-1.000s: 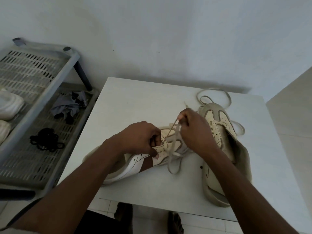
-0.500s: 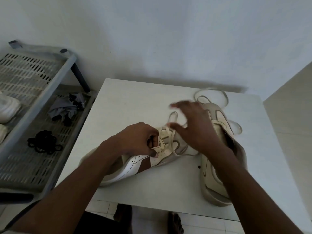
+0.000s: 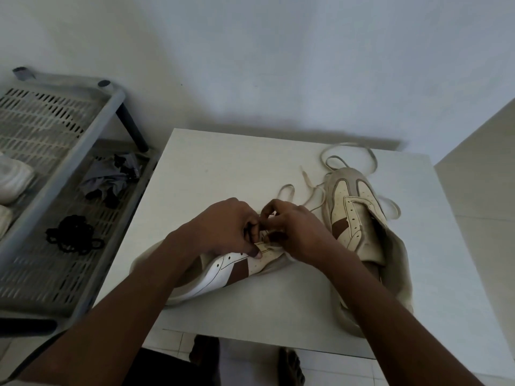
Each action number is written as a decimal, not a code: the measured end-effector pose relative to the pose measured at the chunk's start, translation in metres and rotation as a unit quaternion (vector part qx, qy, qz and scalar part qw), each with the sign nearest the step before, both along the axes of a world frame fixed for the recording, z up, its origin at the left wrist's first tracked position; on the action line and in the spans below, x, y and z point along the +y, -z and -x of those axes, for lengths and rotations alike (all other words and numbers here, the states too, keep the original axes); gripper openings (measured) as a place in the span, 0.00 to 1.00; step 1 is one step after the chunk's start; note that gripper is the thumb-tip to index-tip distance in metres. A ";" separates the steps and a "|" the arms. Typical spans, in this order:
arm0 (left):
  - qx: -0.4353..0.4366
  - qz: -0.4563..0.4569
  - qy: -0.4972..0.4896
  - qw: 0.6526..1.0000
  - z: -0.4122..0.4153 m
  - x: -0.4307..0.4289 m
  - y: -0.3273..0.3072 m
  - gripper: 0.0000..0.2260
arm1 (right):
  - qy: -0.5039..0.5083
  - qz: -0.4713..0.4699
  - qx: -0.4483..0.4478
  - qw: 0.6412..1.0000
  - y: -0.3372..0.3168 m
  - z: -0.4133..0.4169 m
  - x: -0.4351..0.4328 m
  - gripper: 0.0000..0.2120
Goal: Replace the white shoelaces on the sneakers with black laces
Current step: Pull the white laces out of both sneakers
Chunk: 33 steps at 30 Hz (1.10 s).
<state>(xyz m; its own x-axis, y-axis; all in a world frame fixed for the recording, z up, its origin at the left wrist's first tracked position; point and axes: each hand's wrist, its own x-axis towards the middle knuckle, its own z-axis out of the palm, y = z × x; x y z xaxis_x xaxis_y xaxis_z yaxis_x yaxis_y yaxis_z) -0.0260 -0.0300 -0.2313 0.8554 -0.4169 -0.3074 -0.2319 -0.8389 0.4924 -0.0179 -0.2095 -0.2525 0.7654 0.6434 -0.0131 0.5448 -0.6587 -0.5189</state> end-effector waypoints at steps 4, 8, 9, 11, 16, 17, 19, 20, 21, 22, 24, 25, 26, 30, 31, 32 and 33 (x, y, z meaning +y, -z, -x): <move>0.006 0.006 0.003 1.000 -0.001 0.002 0.002 0.12 | -0.010 0.039 -0.019 0.999 0.001 -0.005 0.000 0.09; 0.005 0.008 0.001 1.000 -0.001 0.002 0.002 0.13 | -0.011 0.077 -0.064 0.995 0.007 -0.003 0.001 0.09; 0.011 0.014 -0.003 1.000 -0.001 0.001 0.002 0.12 | -0.009 0.089 -0.083 0.993 0.011 -0.002 0.002 0.09; 0.030 0.031 -0.015 0.999 -0.001 0.002 0.001 0.12 | 0.011 0.067 -0.114 0.991 0.015 -0.001 0.004 0.09; 0.068 0.055 -0.020 0.996 -0.001 0.003 -0.001 0.12 | 0.325 -0.224 -0.202 0.897 -0.005 -0.015 -0.008 0.10; 0.072 0.057 -0.022 0.996 -0.001 0.004 -0.001 0.12 | 0.394 -0.284 -0.204 0.850 -0.013 -0.021 -0.016 0.10; 0.075 0.062 -0.024 0.995 0.000 0.003 -0.001 0.12 | 0.475 -0.353 -0.217 0.777 -0.024 -0.030 -0.033 0.06; 0.074 0.061 -0.024 0.995 0.000 0.003 -0.001 0.12 | 0.488 -0.358 -0.218 0.765 -0.025 -0.031 -0.039 0.05; 0.072 0.058 -0.022 0.995 0.000 0.003 -0.001 0.12 | 0.488 -0.347 -0.211 0.773 -0.024 -0.031 -0.041 0.04; 0.068 0.055 -0.018 0.996 0.000 0.002 -0.001 0.12 | 0.470 -0.322 -0.197 0.798 -0.023 -0.029 -0.040 0.04; 0.066 0.050 -0.013 0.996 -0.001 0.002 -0.002 0.10 | 0.366 -0.241 -0.150 0.886 -0.021 -0.024 -0.032 0.11; 0.066 0.048 -0.011 0.997 -0.001 0.002 -0.002 0.10 | 0.279 -0.193 -0.105 0.935 -0.021 -0.021 -0.028 0.16; 0.063 0.045 -0.010 0.997 -0.001 0.002 -0.002 0.10 | 0.183 -0.142 -0.045 0.972 -0.022 -0.019 -0.023 0.19; 0.045 0.038 -0.006 0.998 -0.002 0.002 -0.001 0.10 | 0.008 0.032 0.065 0.997 -0.007 -0.007 -0.004 0.14; 0.042 0.033 -0.003 0.999 -0.002 0.002 -0.001 0.10 | 0.013 0.043 0.057 0.997 -0.004 -0.005 -0.002 0.13; 0.040 0.029 -0.001 0.999 -0.001 0.002 -0.001 0.10 | 0.017 0.046 0.045 0.998 -0.001 -0.004 -0.001 0.12; 0.039 0.030 0.000 0.999 -0.002 0.001 -0.001 0.10 | 0.019 0.046 0.032 0.998 -0.001 -0.003 -0.002 0.12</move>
<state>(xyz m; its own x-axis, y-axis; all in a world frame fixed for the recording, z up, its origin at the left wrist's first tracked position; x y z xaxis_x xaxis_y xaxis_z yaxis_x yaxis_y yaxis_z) -0.0244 -0.0288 -0.2301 0.8299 -0.4360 -0.3482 -0.1903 -0.8078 0.5578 -0.0145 -0.2110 -0.2516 0.7854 0.6071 -0.1205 0.4853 -0.7249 -0.4889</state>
